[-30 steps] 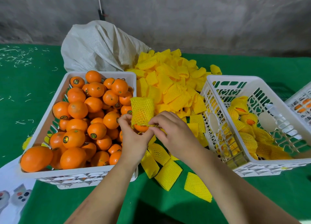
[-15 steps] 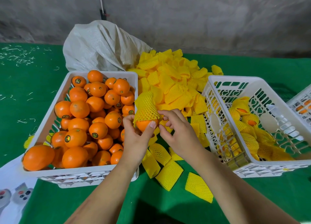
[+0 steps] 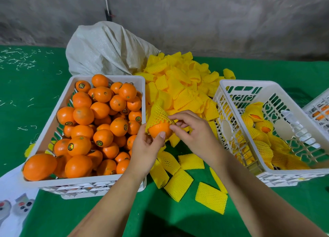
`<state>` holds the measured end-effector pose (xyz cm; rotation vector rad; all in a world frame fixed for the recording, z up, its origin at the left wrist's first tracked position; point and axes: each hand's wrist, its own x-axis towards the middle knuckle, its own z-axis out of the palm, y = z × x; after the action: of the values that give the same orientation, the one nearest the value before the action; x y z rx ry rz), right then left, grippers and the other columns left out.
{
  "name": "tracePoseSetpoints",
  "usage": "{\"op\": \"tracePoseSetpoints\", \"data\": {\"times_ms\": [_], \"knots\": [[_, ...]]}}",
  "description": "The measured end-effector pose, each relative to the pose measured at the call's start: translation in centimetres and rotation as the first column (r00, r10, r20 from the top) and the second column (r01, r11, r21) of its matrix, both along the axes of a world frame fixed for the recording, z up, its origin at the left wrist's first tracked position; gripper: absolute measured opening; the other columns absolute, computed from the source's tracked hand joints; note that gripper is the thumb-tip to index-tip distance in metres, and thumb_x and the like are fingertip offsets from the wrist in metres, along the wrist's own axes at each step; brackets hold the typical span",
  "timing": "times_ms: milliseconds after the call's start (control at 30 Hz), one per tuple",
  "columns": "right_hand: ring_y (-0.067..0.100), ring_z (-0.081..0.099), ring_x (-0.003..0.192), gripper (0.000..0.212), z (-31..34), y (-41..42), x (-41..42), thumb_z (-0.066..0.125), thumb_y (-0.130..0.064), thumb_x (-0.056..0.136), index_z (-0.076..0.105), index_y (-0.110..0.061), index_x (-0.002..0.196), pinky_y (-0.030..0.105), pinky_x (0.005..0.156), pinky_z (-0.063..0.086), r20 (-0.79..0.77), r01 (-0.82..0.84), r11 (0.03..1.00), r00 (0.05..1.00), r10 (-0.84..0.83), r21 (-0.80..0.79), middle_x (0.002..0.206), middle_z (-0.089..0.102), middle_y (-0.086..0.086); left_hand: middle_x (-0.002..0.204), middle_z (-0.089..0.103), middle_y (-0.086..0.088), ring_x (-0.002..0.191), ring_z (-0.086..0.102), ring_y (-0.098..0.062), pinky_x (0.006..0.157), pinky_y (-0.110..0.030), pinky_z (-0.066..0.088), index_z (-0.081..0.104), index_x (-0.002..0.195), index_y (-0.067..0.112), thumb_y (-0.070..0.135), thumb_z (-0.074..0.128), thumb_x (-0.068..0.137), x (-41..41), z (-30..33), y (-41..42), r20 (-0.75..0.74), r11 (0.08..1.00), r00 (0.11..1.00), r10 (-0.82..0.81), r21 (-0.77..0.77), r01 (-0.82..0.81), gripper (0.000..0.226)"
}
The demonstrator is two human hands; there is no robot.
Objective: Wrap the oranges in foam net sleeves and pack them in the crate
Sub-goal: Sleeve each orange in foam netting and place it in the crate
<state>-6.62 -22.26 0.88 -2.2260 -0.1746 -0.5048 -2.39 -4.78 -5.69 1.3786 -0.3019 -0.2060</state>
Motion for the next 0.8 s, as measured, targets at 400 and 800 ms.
{"op": "tracePoseSetpoints", "data": {"times_ms": [400, 800], "knots": [[0.024, 0.065, 0.087, 0.018, 0.8, 0.8, -0.6, 0.063, 0.001, 0.094, 0.074, 0.0, 0.109, 0.033, 0.068, 0.054, 0.186, 0.112, 0.957, 0.981, -0.063, -0.269, 0.104, 0.069, 0.013, 0.109, 0.072, 0.003, 0.09, 0.072, -0.02, 0.073, -0.033, 0.058, 0.059, 0.132, 0.036, 0.062, 0.081, 0.083, 0.2, 0.1, -0.4, 0.025, 0.999, 0.999, 0.03, 0.04, -0.031, 0.06], [-0.007, 0.046, 0.1, 0.059, -0.7, 3.0, -2.2, 0.065, -0.036, 0.089, 0.045, -0.025, 0.143, 0.013, 0.08, 0.043, -0.023, -0.05, 0.99, 0.999, 0.047, -0.133, 0.111, 0.036, -0.031, 0.118, 0.072, -0.001, 0.108, 0.07, -0.018, 0.089, -0.033, 0.059, 0.055, 0.139, 0.007, 0.011, 0.062, 0.088, 0.9, -1.2, -0.3, 0.087, 0.998, 0.995, 0.05, 0.042, -0.054, 0.051]]}}
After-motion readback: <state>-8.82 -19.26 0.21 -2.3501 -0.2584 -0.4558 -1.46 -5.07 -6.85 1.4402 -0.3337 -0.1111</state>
